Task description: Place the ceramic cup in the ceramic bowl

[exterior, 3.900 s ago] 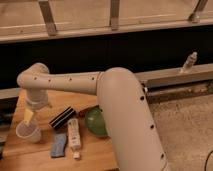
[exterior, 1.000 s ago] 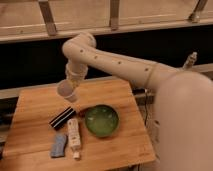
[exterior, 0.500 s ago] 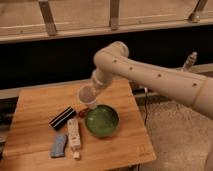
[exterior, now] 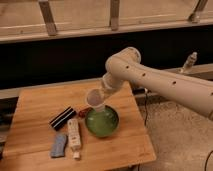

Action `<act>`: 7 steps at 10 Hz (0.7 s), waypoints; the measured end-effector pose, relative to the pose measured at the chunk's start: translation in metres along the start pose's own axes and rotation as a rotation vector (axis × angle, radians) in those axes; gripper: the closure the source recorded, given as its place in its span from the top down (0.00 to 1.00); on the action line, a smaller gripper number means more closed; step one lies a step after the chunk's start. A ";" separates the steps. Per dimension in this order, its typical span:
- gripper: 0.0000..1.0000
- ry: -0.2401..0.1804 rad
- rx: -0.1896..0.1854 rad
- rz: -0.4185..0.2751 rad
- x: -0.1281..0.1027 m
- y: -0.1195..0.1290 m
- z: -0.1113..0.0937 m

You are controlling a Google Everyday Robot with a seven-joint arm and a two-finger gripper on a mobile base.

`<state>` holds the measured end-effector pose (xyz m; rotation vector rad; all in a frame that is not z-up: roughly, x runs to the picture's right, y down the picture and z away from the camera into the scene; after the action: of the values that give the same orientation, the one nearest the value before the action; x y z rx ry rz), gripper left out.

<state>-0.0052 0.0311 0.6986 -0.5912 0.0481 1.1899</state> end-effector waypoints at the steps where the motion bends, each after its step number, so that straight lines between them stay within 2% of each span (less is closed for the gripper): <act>1: 0.00 0.001 -0.001 0.003 0.000 -0.001 0.000; 2: 0.00 0.010 -0.012 0.003 -0.002 0.000 0.004; 4: 0.00 0.034 -0.047 -0.003 -0.005 0.007 0.024; 7: 0.00 0.063 -0.072 0.010 0.001 0.006 0.041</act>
<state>-0.0204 0.0523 0.7305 -0.6920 0.0616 1.1864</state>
